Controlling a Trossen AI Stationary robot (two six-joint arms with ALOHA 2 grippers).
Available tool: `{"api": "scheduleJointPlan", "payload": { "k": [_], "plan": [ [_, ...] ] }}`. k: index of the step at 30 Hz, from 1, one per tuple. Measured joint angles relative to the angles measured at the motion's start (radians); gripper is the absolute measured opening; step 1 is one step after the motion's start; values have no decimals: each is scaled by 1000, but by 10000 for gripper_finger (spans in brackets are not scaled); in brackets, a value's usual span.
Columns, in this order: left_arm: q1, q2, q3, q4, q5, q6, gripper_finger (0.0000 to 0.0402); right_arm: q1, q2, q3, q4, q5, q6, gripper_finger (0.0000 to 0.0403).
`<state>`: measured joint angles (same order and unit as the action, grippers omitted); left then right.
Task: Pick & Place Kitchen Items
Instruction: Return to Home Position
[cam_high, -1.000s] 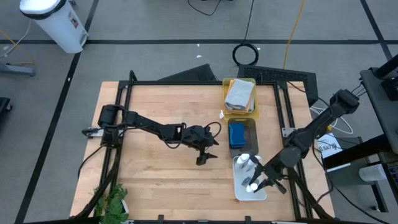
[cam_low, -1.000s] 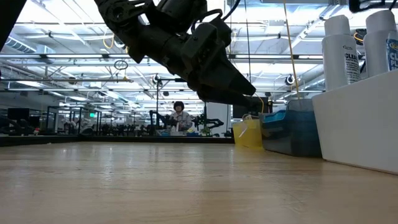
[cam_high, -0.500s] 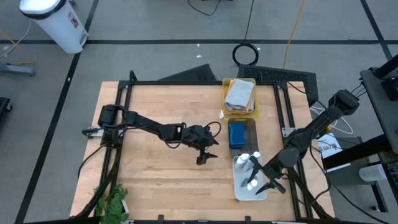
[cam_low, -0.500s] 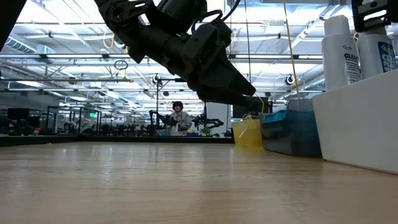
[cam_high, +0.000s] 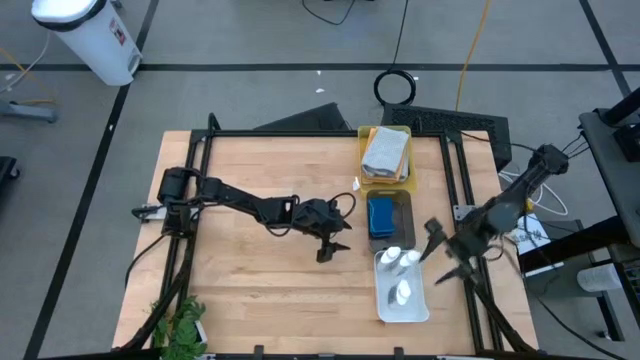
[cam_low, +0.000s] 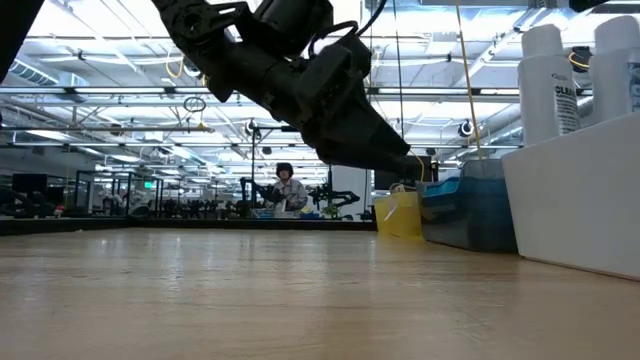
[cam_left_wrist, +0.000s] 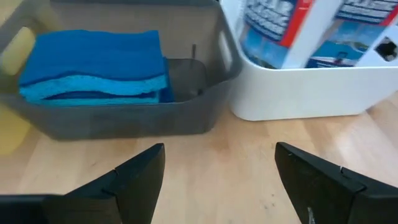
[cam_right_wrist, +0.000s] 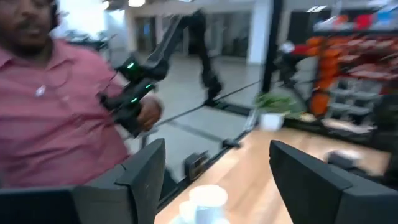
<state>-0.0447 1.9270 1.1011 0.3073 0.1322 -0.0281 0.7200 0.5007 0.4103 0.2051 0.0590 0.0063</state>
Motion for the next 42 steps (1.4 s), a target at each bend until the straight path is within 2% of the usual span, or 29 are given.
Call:
{"api": "scheduleJointPlan", "payload": {
  "k": [3, 8, 13, 16, 19, 21, 22, 24, 26, 32, 36, 42],
  "plan": [
    [27, -50, -1, -91, -1, -1, 306, 0, -156, 0, -103, 52, -34, 249],
    [94, -291, 0, -382, -3, 21, 306, 0, -356, 1, -278, 93, -52, 247],
    [120, -537, -74, -409, -5, 161, 306, 0, -469, 1, -325, 154, -83, 247],
    [146, -662, -140, -433, -52, 234, 306, 0, -499, 3, -385, 287, -96, 247],
    [174, -758, -249, -436, -109, 159, 305, 0, -494, 4, -513, 398, -109, 247],
    [184, -801, -351, -385, -109, 167, 306, 0, -487, -2, -570, 497, -116, 247],
    [191, -819, -409, -351, -104, 165, 306, -2, -485, -9, -547, 559, -102, 247],
    [213, -834, -517, -207, -103, 125, 306, -5, -493, -11, -510, 618, -78, 247],
    [240, -860, -631, -62, -100, 83, 306, -5, -498, -10, -481, 620, -54, 247],
    [322, -911, -894, 322, 11, 21, 306, -5, -496, -68, -375, 591, -80, 247],
    [356, -922, -968, 445, 78, -12, 306, -10, -496, -139, -274, 593, -106, 247],
    [390, -922, -988, 474, 209, 43, 306, -57, -498, -145, -284, 586, -97, 247]
  ]
}}
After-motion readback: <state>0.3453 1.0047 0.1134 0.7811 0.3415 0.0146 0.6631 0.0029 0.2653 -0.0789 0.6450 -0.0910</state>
